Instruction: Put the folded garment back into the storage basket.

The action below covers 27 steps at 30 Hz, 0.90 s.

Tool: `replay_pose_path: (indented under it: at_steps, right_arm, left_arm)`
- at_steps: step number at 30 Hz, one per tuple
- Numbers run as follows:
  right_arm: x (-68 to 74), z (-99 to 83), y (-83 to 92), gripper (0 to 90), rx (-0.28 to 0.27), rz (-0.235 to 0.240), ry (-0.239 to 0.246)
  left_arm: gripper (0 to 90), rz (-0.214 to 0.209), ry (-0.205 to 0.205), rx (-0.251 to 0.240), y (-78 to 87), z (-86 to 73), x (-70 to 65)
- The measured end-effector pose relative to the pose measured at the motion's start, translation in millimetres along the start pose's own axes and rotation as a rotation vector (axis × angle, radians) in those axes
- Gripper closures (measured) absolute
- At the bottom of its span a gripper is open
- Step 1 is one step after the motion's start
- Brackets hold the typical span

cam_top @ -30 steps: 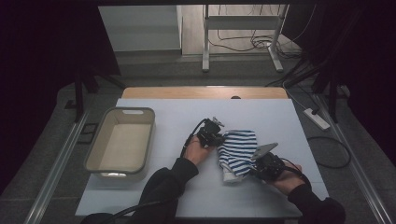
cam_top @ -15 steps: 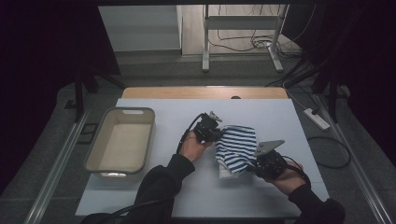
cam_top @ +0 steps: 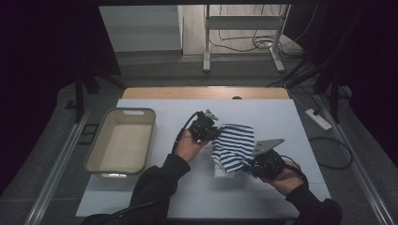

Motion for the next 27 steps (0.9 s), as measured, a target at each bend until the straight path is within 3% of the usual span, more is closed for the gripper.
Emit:
replay_pose_path:
  at_steps: [12,27]
  right_arm:
    - [6.8,18.3,-5.1,80.8,-0.046,0.045,0.001]
    - [16.0,40.4,-13.6,80.8,-0.077,0.077,0.015]
  left_arm:
    - [81.0,0.047,-0.036,-0.004,24.2,-4.7,11.4]
    - [80.8,0.071,-0.018,-0.016,49.2,-11.5,27.4]
Point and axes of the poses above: each handheld gripper's, and its own axes: y roughly backward along the jaws, z roughly out of its top, x roughly to its left, the point moved 3 cm from there along -y, roughly forward along the jaws, and after that the axes turned 8 degrees about z, right-handed, at the moved point
